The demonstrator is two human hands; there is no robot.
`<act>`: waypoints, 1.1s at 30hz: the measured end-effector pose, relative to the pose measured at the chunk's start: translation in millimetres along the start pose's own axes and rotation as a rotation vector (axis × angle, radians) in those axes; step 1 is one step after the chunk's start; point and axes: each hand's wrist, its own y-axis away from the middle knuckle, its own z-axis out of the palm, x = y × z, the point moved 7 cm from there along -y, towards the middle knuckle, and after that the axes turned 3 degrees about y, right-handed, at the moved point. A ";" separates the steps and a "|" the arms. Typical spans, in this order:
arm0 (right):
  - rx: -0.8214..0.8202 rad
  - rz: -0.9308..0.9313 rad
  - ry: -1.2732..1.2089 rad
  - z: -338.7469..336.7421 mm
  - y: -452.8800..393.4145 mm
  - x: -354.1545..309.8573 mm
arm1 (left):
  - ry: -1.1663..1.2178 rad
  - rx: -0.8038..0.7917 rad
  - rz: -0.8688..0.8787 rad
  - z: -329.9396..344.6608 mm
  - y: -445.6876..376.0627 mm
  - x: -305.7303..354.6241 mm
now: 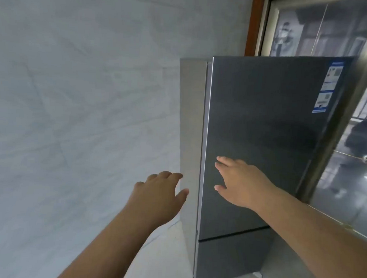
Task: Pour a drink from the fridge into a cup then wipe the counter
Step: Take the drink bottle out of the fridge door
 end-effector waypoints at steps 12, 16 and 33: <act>-0.026 0.012 0.175 18.4 -128.7 10.2 | 0.170 -0.155 0.112 59.8 -136.6 -11.8; -0.034 0.074 0.224 19.0 -153.7 9.6 | 0.265 -0.198 0.200 73.6 -177.0 -13.1; 0.054 0.291 0.334 32.6 -182.6 -3.0 | 0.686 -0.224 0.490 117.8 -272.0 -3.4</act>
